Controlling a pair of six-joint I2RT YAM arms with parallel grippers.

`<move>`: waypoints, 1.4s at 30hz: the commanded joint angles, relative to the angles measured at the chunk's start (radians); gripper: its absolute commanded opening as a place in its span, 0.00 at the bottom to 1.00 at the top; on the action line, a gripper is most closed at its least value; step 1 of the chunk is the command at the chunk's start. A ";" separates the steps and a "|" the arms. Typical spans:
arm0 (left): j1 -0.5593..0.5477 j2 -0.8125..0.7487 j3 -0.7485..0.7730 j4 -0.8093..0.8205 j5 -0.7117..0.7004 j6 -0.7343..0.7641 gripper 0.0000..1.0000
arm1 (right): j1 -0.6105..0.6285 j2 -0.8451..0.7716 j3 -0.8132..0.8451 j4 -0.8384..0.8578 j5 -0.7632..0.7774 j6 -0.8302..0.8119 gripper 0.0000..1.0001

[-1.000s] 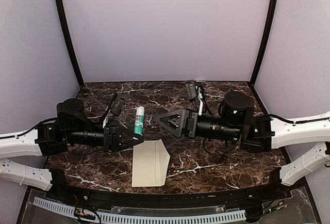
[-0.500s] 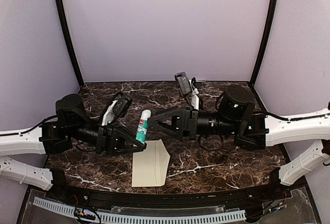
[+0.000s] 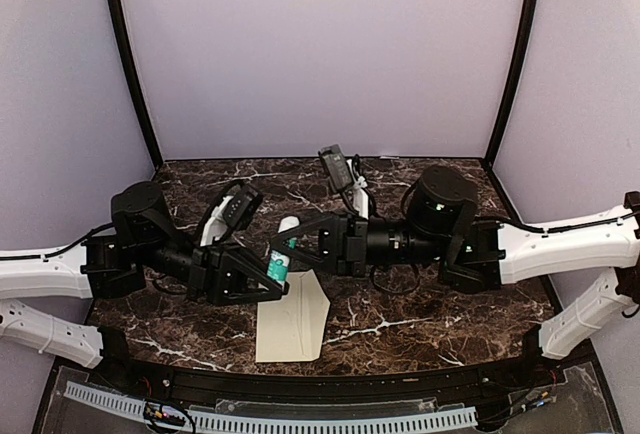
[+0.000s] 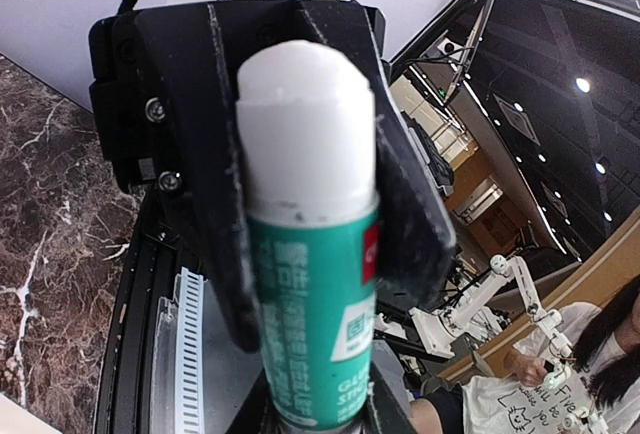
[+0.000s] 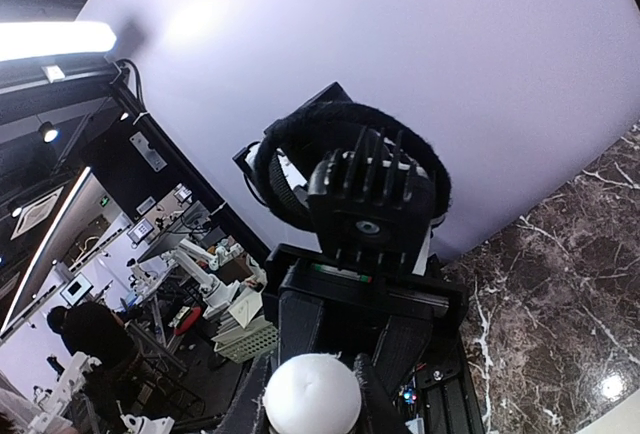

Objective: Place the letter into the envelope and seal it
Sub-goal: Unscrew the solid glue.

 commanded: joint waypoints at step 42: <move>0.003 -0.163 0.061 -0.218 -0.624 -0.103 0.78 | -0.061 -0.091 0.045 -0.213 0.564 0.203 0.05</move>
